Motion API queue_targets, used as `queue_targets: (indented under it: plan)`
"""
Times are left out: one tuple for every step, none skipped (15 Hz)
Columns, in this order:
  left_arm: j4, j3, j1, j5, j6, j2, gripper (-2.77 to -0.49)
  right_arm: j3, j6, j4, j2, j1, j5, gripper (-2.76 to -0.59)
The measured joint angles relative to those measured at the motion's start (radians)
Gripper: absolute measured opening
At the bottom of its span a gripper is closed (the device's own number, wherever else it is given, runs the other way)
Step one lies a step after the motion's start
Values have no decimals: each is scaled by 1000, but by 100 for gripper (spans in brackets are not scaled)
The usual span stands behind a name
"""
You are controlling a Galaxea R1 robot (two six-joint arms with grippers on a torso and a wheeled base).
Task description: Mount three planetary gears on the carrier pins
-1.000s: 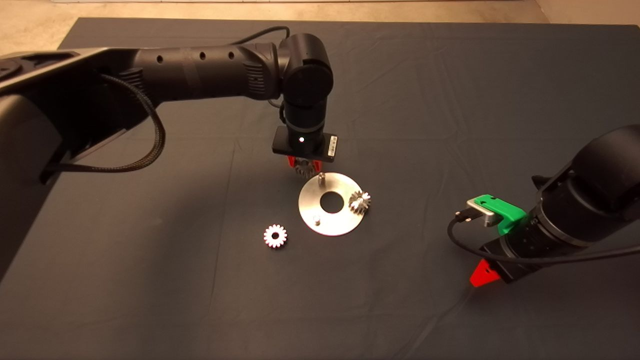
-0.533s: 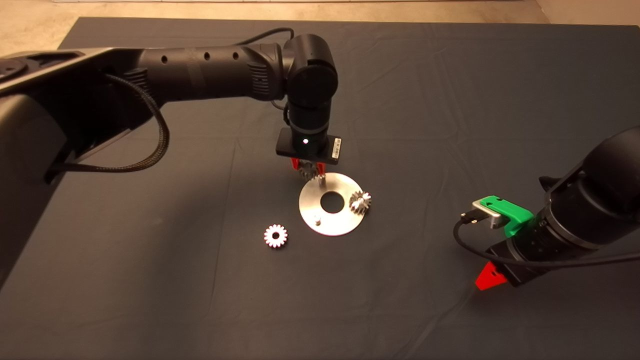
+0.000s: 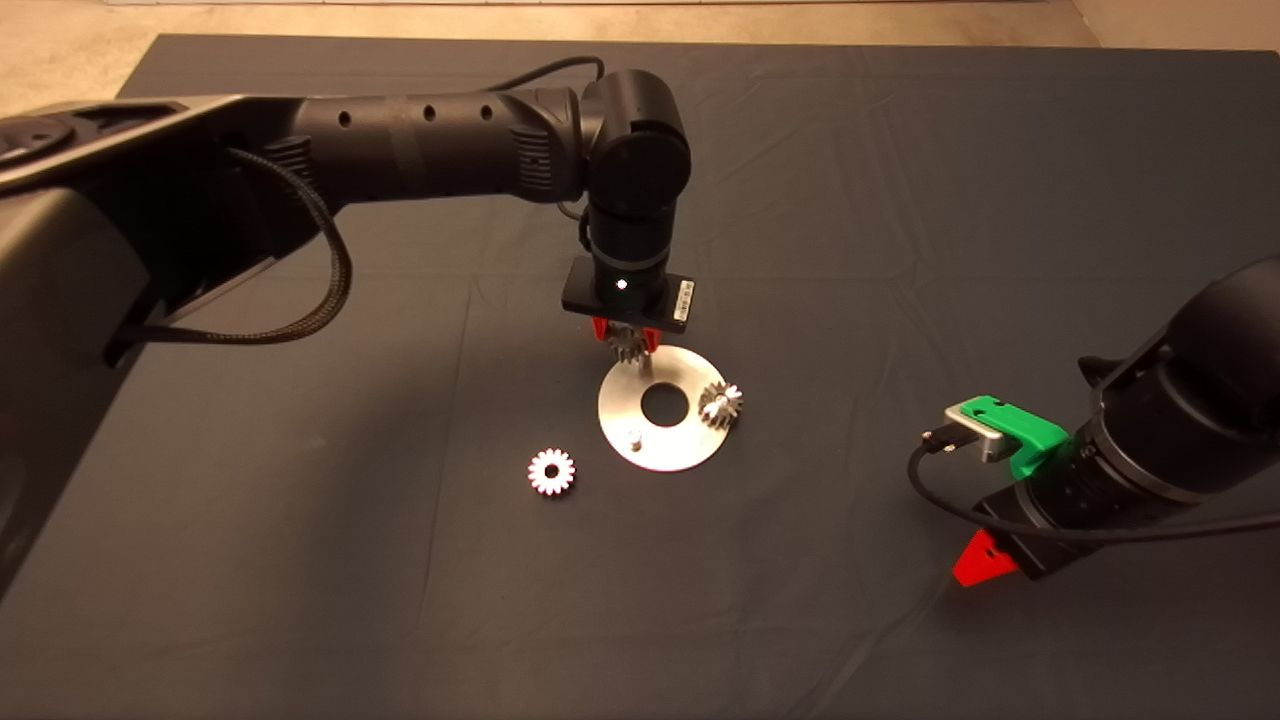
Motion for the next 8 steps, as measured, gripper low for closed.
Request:
queue_targets:
  plan:
    - [0, -11, 0, 0, 9, 1, -235, 0, 0, 2, 0, 0, 0, -149]
    - [0, -24, 0, 0, 15, 2, -235, 0, 0, 3, 0, 0, 0, -149]
    - [0, -34, 0, 0, 27, 3, -235, 3, 0, 3, 0, 0, 0, -149]
    - [0, -44, 0, 0, 45, 5, -235, 7, 1, 5, 0, 0, 0, -149]
    - [0, -53, 0, 0, 55, 7, -235, 11, 2, 7, 1, 0, 0, -149]
    - [0, -58, 0, 0, 56, 9, -235, 14, 4, 9, 1, 0, 0, -149]
    - [-7, -58, 0, 0, 61, 10, -235, 15, 4, 10, 1, 0, 0, -149]
    - [-20, -58, 0, -2, 64, 12, -235, 16, 6, 10, 3, 0, 0, -149]
